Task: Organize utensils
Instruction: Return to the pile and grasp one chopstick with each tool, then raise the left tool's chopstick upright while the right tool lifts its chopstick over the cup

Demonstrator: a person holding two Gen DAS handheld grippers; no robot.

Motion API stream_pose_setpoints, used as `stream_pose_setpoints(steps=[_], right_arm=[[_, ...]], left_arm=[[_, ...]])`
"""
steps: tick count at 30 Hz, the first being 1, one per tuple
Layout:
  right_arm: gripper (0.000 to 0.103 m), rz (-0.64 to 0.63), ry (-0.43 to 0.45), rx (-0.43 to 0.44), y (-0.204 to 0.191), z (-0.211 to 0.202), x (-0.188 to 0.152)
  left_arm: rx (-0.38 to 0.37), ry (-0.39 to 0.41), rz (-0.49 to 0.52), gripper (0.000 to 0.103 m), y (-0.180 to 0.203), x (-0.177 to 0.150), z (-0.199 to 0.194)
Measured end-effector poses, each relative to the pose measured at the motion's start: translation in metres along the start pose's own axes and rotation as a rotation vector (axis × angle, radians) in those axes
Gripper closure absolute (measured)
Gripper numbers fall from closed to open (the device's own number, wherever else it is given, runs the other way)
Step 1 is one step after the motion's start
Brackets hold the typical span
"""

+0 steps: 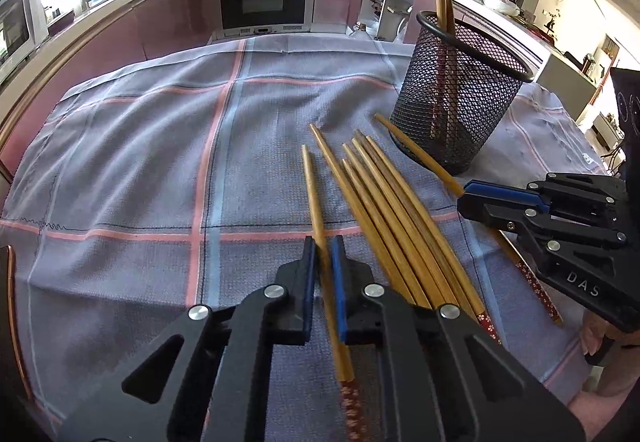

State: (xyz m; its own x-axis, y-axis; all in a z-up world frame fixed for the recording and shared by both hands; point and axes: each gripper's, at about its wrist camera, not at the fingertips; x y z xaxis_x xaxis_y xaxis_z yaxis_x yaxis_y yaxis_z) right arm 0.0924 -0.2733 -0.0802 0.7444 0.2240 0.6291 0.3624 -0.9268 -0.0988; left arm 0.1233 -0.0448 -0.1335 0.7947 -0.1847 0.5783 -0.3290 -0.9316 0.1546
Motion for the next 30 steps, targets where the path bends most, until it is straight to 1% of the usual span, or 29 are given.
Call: stream_pose_setpoints(steps=[9,14,20,26,30], right_arm=[[0.098,0.014,0.037,0.079,-0.002,-0.018,-0.001],[0.098,0.023,0.075,0.112,-0.002,-0.031,0.001],[0.098,0.035,0.13,0.131,-0.001,-0.049,0.006],[0.098,0.052,0.187,0.148,0.001,-0.065,0.012],[0.098,0.061,0.229,0.153,0.004,-0.076,0.015]], left_arm=[[-0.038,0.035,-0.003,0.096,-0.002,0.0,-0.02],[-0.083,0.071,-0.001,0.096,-0.003,0.004,-0.04],[-0.158,0.128,0.002,0.096,-0.005,0.009,-0.072],[-0.239,0.202,0.01,0.096,-0.003,0.015,-0.106],[-0.268,0.251,0.02,0.096,-0.001,0.02,-0.127]])
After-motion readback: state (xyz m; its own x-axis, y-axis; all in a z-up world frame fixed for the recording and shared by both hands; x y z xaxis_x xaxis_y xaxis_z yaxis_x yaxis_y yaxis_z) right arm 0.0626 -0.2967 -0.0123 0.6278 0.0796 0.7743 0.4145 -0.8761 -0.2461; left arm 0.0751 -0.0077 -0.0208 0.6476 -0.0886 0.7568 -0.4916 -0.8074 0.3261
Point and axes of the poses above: each gripper's, at about its wrist camera, not at the fingertips, and z roughly the way its jaws point, y to its right, x to its top, and after that the axes turned 4 degrees about -x, right-handed
